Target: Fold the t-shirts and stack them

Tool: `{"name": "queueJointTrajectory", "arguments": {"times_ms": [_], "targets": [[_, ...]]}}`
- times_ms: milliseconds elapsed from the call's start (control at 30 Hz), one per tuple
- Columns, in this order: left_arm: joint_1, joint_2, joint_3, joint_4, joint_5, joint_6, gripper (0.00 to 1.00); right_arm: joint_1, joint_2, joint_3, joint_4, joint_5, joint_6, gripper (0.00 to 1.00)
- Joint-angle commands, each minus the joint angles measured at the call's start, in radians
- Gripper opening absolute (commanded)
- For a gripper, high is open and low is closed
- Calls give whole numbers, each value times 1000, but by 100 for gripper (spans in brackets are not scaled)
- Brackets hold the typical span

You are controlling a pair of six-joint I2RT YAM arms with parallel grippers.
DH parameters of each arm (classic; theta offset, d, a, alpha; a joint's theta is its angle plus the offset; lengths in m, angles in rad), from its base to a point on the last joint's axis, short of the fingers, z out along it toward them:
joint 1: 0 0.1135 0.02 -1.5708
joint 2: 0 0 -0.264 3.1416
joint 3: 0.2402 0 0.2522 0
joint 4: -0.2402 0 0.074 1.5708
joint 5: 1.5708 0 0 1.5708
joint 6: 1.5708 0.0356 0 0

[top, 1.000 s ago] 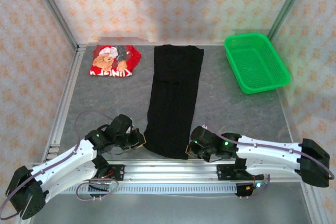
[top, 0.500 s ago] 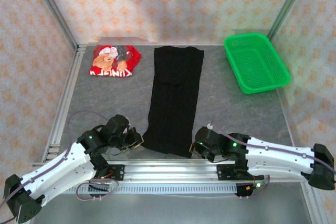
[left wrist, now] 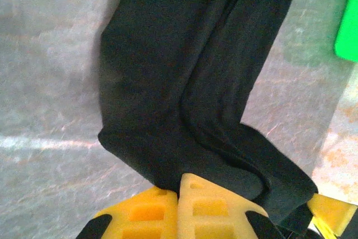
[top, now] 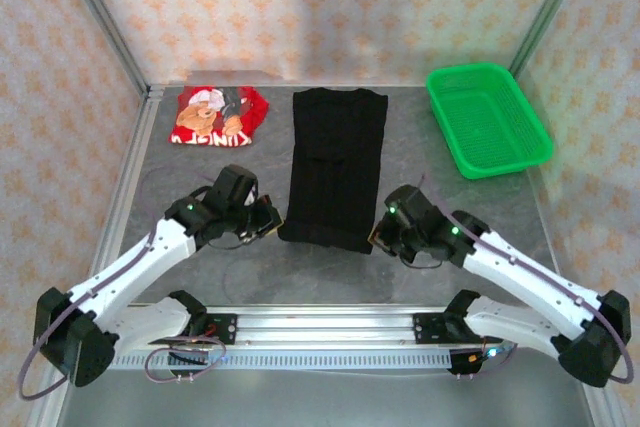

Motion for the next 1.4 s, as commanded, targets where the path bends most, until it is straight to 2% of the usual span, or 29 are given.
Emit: {"name": "queueJointTrajectory", "arguments": {"times_ms": [0, 200, 467, 933, 1367], "targets": [[28, 69, 116, -22, 21, 101, 0, -89, 79, 87, -60, -104, -191, 0], [67, 218, 277, -64, 18, 209, 0, -253, 254, 251, -125, -192, -378, 0], [115, 368, 422, -104, -8, 289, 0, -373, 477, 462, -218, -253, -550, 0], [200, 574, 569, -106, -14, 354, 0, -458, 726, 671, -265, -265, -649, 0], [222, 796, 726, -109, -8, 384, 0, -497, 912, 784, -260, -275, -680, 0]]}}
